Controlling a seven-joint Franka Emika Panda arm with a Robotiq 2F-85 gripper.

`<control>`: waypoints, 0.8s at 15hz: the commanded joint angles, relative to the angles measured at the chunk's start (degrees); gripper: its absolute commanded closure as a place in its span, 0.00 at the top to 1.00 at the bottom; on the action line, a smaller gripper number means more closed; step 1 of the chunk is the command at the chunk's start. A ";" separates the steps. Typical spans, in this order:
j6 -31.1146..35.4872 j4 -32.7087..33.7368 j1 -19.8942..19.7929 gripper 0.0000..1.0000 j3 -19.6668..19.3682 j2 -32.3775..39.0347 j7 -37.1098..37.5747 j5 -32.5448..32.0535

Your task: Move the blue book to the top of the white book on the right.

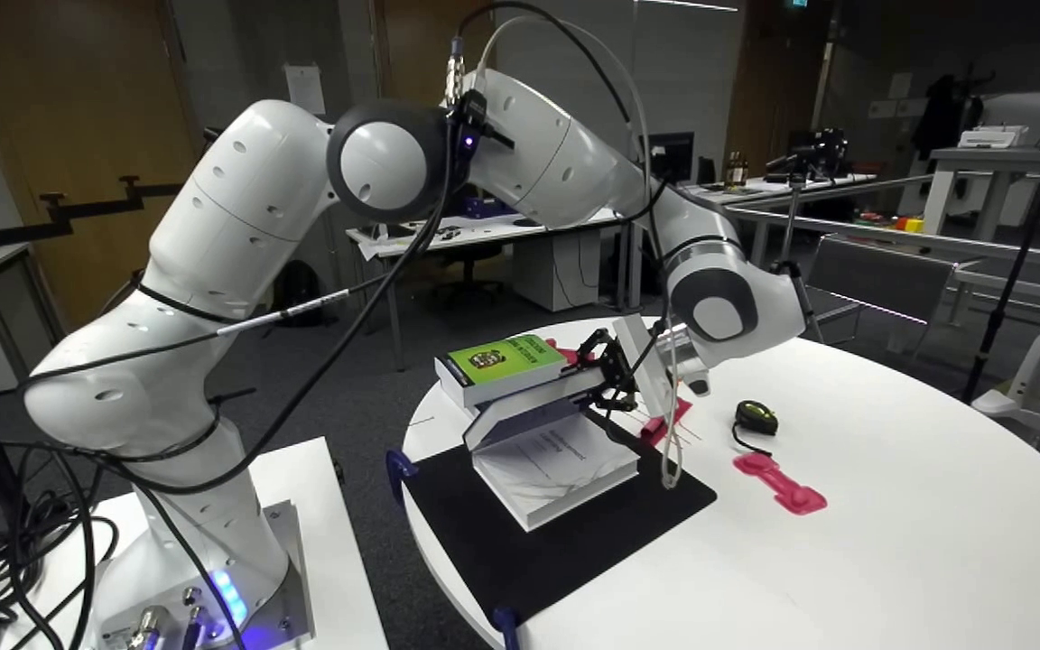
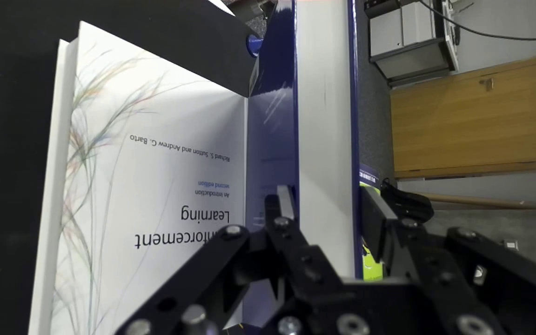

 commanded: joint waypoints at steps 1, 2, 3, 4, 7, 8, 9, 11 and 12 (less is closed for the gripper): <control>0.69 0.18 -0.52 0.40 0.75 0.37 0.28 -0.56; 1.28 0.17 -0.55 0.40 0.77 0.74 0.25 -0.83; 1.30 0.17 -0.62 0.40 0.77 1.00 0.24 -0.83; 1.30 0.17 -0.69 0.40 0.76 1.12 0.24 -0.83; 1.30 0.22 -0.74 0.40 0.76 1.19 0.23 -0.83; 1.30 0.22 -0.73 0.40 0.76 1.19 0.23 -0.83; 1.30 0.22 -0.74 0.15 0.76 1.20 0.23 -0.83; 1.57 0.03 -1.13 0.15 0.84 1.29 -0.14 -0.43; 1.67 0.11 -1.37 0.15 0.89 1.46 -0.25 -0.11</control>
